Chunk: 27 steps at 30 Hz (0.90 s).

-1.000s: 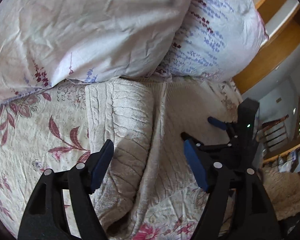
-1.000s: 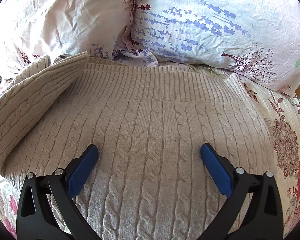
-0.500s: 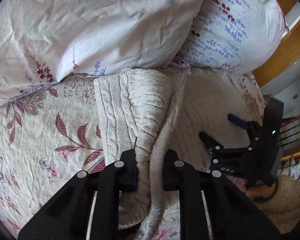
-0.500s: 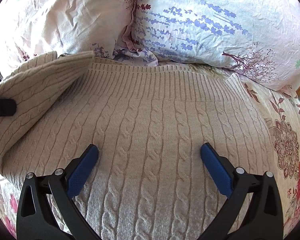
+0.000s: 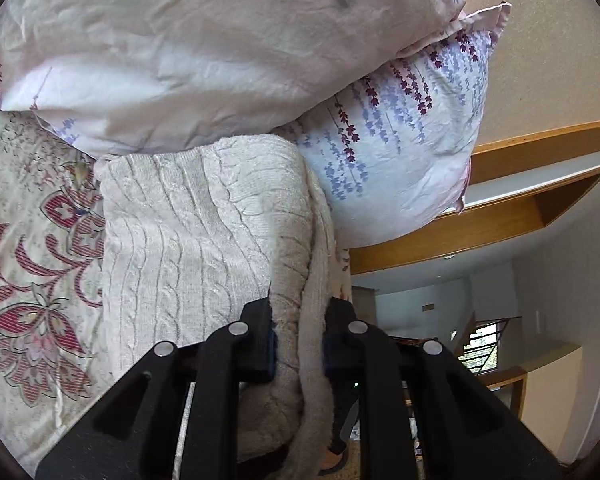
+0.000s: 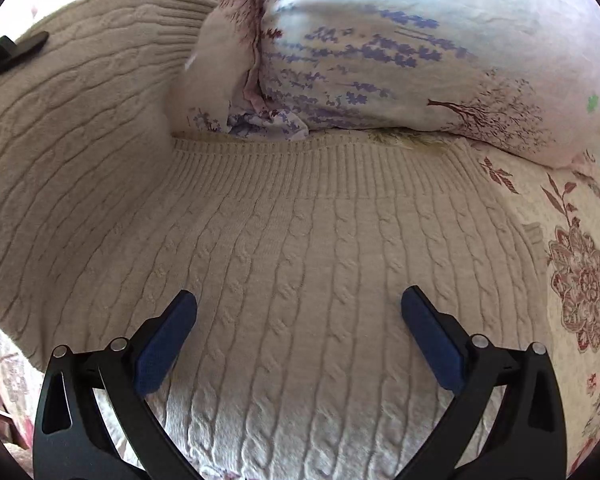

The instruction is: Fold small clothes

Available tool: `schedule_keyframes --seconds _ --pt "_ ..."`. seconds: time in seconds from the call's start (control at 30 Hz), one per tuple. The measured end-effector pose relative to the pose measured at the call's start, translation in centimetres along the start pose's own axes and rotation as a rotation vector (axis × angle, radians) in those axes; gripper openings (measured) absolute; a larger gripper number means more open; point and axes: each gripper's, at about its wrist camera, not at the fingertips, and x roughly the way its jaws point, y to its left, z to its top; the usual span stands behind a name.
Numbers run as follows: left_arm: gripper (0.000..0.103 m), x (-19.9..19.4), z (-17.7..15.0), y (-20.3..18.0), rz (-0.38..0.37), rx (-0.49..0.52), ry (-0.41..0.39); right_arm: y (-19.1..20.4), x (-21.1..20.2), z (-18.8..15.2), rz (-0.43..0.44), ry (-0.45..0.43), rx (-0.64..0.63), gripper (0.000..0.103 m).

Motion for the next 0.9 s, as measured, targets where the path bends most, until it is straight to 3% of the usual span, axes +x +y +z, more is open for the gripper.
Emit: schedule_keyframes --seconds 0.13,0.4,0.53,0.67,0.77,0.9 --pt "0.015 1.6 -0.4 -1.3 -0.059 0.002 -0.007 -2.5 -1.0 -0.2 0.024 -0.013 0.08 0.102" --pt "0.015 6.5 -1.4 -2.4 -0.099 -0.011 0.044 -5.8 -3.8 -1.7 0.052 -0.038 0.195 0.102" --pt "0.015 9.4 -2.1 -2.4 -0.105 -0.028 0.07 -8.3 -4.8 -2.5 0.065 -0.027 0.272 0.102" --pt "0.017 12.8 -2.8 -1.9 -0.082 -0.044 0.108 -10.7 -6.1 -3.5 0.137 -0.065 0.357 0.102" --pt "0.03 15.9 -3.7 -0.9 -0.043 -0.069 0.178 -12.1 -6.5 -3.9 0.153 -0.062 0.419 0.102" --pt "0.062 17.9 -4.9 -1.4 -0.083 -0.051 0.236 -13.2 -6.7 -3.8 0.152 -0.053 0.457 0.102"
